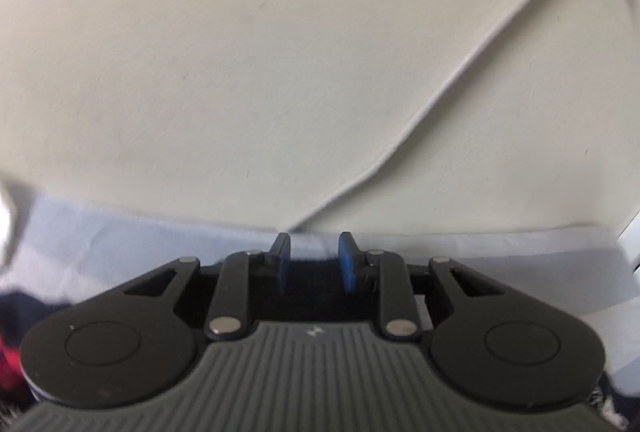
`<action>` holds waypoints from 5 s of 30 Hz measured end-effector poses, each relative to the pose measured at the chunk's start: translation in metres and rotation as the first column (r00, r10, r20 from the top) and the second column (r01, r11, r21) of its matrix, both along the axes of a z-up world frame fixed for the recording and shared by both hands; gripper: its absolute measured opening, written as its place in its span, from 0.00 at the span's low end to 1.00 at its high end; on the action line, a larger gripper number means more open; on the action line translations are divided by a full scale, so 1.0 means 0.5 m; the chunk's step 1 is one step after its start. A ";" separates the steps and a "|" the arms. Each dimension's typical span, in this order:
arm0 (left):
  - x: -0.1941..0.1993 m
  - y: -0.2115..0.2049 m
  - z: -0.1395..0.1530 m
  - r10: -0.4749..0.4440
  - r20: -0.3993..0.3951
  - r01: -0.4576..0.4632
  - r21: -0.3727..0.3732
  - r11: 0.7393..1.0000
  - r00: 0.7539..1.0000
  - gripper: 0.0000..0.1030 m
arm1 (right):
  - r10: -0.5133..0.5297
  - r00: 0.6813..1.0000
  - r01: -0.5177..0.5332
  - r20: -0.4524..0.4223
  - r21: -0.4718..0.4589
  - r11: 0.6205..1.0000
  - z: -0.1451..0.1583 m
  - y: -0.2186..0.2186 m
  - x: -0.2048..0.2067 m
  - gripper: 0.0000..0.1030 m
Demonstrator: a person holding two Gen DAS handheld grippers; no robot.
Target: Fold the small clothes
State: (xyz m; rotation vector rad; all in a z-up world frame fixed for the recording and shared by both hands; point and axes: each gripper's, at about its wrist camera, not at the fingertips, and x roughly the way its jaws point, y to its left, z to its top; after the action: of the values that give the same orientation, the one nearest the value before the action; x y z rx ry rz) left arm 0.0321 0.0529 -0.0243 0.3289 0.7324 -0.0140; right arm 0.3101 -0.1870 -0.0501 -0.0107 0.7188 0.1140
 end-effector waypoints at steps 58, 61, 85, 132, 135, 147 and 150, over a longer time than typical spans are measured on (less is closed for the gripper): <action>-0.154 0.052 0.084 0.053 0.053 -0.054 0.014 0.998 0.997 0.41 | 0.099 0.993 -0.115 0.061 0.359 0.926 -0.051 -0.241 -0.903 0.62; -0.194 -0.011 0.086 -0.117 -0.016 0.113 -0.155 0.981 0.993 0.56 | 0.099 0.992 -0.120 0.077 0.360 0.925 -0.057 -0.234 -0.892 0.63; -0.316 -0.058 0.016 -0.289 -0.227 0.172 -0.426 0.888 0.930 0.11 | -0.004 1.000 0.004 -0.022 -0.016 1.000 -0.015 -0.260 -0.954 0.30; 0.002 0.101 0.130 0.080 0.090 -0.021 -0.523 0.852 0.993 0.75 | -0.011 0.939 -0.090 0.344 0.275 0.957 0.344 -0.070 -0.245 0.09; 0.154 0.000 0.100 -0.003 0.029 0.018 -0.538 0.843 1.000 0.76 | -0.070 0.981 -0.006 0.182 0.386 0.923 0.234 -0.149 -0.212 0.10; 0.351 -0.146 -0.036 -0.004 -0.048 -0.026 -0.604 0.796 0.999 0.10 | -0.130 0.977 -0.027 0.167 0.707 0.706 0.128 -0.267 -0.230 0.12; 0.332 -0.121 -0.048 0.058 -0.044 -0.073 -0.608 0.791 0.997 0.10 | -0.153 0.956 -0.066 0.249 0.693 0.718 0.135 -0.267 -0.267 0.12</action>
State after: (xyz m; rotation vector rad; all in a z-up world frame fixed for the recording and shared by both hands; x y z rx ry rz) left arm 0.1982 -0.0076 -0.0485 -0.3227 0.7220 -0.1872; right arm 0.1768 -0.3204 0.0173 0.7126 0.3391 0.3291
